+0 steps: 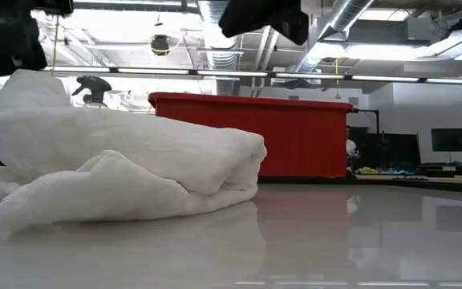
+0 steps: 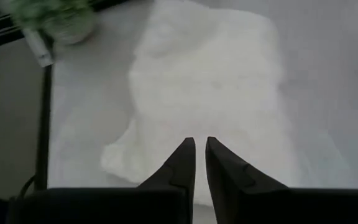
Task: Fold Laundry from Bin
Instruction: Fold the white blouse
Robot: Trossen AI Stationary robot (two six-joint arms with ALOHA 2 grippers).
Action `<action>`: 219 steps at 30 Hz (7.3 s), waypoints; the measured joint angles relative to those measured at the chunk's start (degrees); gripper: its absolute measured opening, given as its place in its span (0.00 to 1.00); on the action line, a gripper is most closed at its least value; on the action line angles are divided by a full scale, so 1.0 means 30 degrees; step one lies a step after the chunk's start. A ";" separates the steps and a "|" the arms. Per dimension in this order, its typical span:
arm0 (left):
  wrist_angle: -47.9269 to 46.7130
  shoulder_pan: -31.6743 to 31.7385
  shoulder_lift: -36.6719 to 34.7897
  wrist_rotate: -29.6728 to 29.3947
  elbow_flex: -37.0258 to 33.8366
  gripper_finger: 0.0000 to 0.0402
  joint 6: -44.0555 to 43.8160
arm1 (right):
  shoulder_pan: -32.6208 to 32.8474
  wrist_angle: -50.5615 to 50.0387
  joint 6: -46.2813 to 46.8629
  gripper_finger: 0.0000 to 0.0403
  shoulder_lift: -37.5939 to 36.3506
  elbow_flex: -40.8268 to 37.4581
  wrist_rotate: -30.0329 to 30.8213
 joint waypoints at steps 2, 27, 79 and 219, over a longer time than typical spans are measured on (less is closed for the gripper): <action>0.0090 -0.0313 -0.0593 -0.1550 0.0000 0.00 0.0091 | 0.0259 0.0952 -0.0755 0.20 0.0028 -0.0262 -0.0088; 0.3300 -0.0068 -0.0983 -0.3877 0.0000 0.20 0.8891 | 0.2395 -0.0231 -0.4248 0.68 0.7307 0.4716 0.1995; 0.2667 -0.0054 -0.0987 -0.5181 0.0000 0.21 0.8072 | 0.1782 -0.2193 -0.6794 0.04 0.8883 1.0108 -0.2534; 0.6378 0.4068 1.1021 -0.0889 0.0816 0.00 0.9076 | 0.3105 -0.3132 0.4471 0.67 0.4361 -0.0487 -0.0044</action>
